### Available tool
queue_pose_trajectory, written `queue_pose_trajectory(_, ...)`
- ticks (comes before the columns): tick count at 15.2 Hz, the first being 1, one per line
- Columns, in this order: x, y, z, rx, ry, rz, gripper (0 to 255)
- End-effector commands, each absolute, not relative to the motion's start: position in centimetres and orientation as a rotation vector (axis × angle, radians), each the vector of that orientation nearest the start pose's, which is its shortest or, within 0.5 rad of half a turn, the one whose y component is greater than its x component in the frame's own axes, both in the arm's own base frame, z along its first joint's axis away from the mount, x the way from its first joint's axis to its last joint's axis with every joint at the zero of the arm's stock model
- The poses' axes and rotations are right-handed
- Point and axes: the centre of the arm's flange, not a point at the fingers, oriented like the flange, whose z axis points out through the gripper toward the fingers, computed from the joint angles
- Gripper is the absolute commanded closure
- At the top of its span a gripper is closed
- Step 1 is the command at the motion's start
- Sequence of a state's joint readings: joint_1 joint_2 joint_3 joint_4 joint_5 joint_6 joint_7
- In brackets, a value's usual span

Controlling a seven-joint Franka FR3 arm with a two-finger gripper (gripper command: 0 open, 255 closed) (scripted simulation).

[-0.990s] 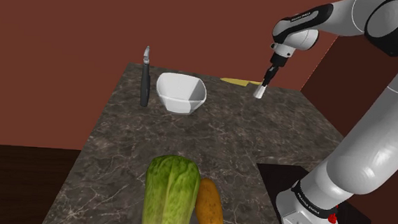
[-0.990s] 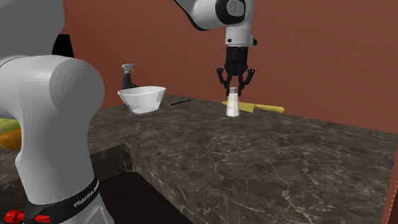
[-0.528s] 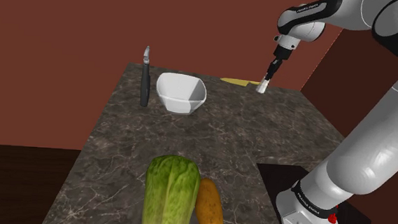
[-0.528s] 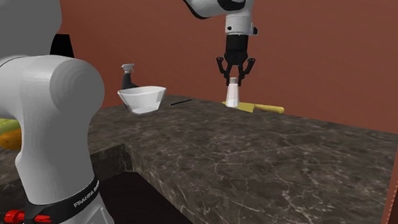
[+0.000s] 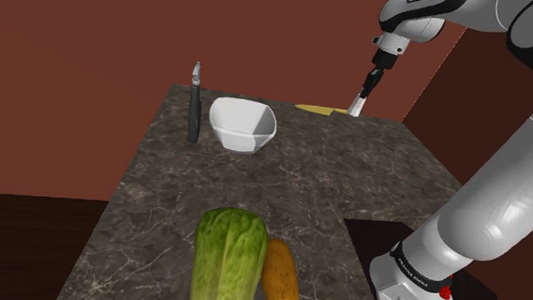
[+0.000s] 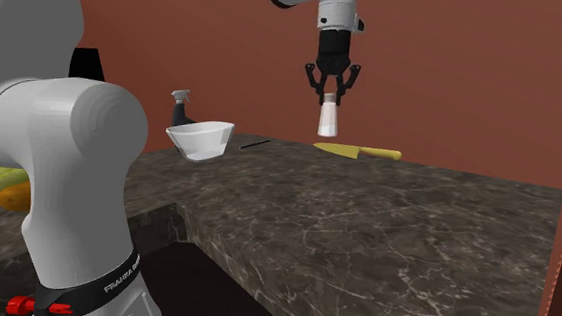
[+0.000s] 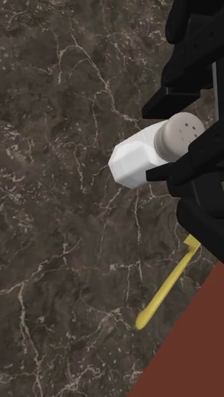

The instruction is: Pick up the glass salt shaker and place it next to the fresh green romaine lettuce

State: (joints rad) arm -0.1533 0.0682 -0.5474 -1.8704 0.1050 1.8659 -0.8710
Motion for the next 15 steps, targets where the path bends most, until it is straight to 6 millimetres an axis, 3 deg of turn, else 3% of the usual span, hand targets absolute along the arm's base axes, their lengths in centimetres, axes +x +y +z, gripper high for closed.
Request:
queue_pose_trajectory(1, 44.6, -35.7, 48.5, -3.045, -0.208, -0.002, 255)
queue_pose_trajectory(15, 44.6, -35.7, 55.9, -3.045, -0.208, -0.002, 255)
